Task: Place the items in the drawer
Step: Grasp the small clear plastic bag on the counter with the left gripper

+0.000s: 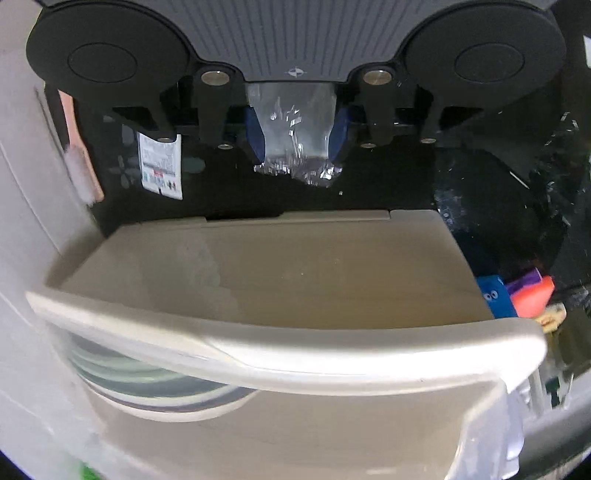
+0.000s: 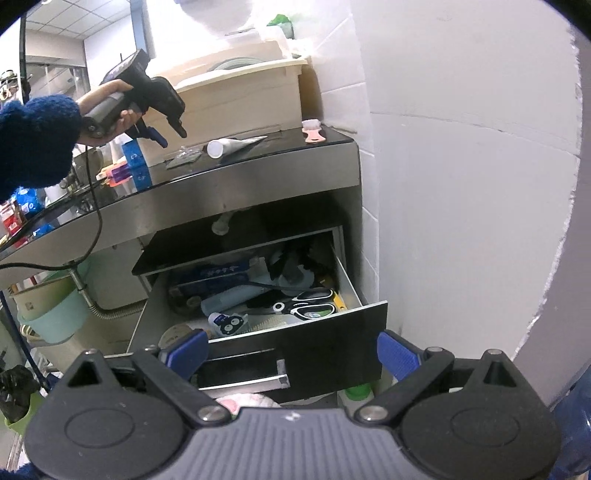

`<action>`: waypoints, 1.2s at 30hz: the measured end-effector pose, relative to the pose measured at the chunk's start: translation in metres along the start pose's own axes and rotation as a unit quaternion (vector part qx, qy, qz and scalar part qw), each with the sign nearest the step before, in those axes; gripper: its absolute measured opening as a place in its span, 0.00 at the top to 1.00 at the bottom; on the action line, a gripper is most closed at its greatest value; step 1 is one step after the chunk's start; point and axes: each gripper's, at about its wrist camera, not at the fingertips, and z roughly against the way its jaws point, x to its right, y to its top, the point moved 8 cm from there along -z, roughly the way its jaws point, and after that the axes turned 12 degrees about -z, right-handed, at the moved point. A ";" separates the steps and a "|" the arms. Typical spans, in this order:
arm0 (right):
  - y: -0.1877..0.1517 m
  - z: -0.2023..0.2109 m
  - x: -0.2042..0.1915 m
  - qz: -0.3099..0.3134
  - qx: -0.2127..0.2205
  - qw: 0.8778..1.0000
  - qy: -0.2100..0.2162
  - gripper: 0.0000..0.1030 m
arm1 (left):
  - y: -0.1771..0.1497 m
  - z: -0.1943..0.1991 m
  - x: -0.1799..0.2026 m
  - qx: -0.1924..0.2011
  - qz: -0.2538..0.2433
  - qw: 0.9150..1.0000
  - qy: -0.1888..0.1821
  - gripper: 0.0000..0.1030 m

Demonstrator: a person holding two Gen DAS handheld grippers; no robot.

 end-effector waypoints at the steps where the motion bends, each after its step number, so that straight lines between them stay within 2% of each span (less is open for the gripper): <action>1: 0.000 0.000 0.001 -0.001 0.000 1.000 -0.002 0.04 | 0.002 -0.004 0.000 -0.001 0.003 1.000 0.002 0.63; 7: -0.001 0.001 0.013 -0.015 -0.003 1.000 -0.013 0.04 | 0.008 -0.022 0.003 -0.011 -0.016 0.999 0.032 0.66; 10: -0.001 -0.001 0.015 -0.017 -0.003 1.000 -0.014 0.04 | 0.006 -0.029 0.004 -0.018 -0.013 0.999 0.035 0.79; 13: -0.003 -0.003 0.016 -0.019 -0.007 1.000 -0.015 0.04 | 0.006 -0.036 0.005 -0.025 -0.018 0.999 0.041 0.83; 21: -0.007 -0.009 0.017 -0.028 -0.016 0.999 -0.013 0.04 | 0.002 -0.040 0.002 -0.015 -0.015 0.999 0.035 0.85; 26: -0.010 -0.010 0.014 -0.025 -0.017 0.999 -0.011 0.04 | -0.001 -0.033 -0.001 0.003 0.002 0.999 0.033 0.93; 31: -0.007 -0.007 0.015 -0.025 -0.011 1.000 -0.014 0.04 | 0.002 -0.008 -0.005 0.047 0.008 0.998 0.027 0.95; 36: -0.004 -0.007 0.008 -0.017 -0.007 1.000 -0.005 0.04 | -0.001 0.021 -0.008 0.057 0.006 0.998 0.015 0.95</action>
